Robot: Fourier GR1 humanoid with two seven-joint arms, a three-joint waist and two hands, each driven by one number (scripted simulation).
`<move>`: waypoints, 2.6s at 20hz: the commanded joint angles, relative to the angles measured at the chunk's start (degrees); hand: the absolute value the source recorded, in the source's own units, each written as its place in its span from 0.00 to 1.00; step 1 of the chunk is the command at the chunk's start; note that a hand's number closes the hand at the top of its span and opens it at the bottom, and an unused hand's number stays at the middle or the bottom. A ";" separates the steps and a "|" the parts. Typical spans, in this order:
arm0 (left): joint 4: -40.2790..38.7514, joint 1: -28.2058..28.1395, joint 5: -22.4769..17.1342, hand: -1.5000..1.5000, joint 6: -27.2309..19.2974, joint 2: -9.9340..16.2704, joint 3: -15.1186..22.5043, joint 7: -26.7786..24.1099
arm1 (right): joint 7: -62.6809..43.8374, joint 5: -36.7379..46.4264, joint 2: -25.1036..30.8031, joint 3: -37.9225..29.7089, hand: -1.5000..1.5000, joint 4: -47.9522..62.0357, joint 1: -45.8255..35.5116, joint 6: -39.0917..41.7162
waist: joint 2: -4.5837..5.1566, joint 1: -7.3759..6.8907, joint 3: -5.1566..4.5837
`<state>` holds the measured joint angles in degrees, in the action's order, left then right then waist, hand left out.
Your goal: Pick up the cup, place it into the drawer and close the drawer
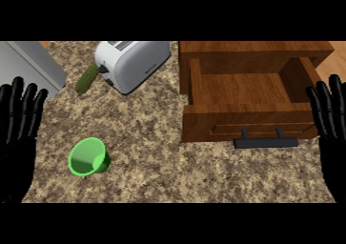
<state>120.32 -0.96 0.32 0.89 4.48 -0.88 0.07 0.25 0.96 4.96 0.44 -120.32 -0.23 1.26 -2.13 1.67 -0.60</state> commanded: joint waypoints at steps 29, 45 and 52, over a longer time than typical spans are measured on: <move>-9.77 2.04 -0.19 0.00 -25.33 -2.86 5.59 -0.87 | -4.83 -4.95 -2.88 1.49 0.00 2.23 -1.25 2.55 | 2.10 -1.60 0.59; -12.22 -9.44 -0.48 0.00 -29.35 -4.38 10.18 -6.99 | -6.63 -8.15 -0.58 -2.16 0.00 1.31 -2.32 4.85 | 2.08 -1.71 0.59; -23.72 -11.18 -6.61 0.00 -27.38 -4.46 5.33 -18.68 | -12.82 -7.93 -0.21 -2.38 0.00 2.23 -9.30 2.54 | 2.13 -1.82 0.56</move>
<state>102.75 -10.72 -2.97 -28.15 0.36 6.70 -11.97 -9.16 -6.00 4.13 -1.02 -118.45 -6.44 4.41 -0.03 -0.10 -0.01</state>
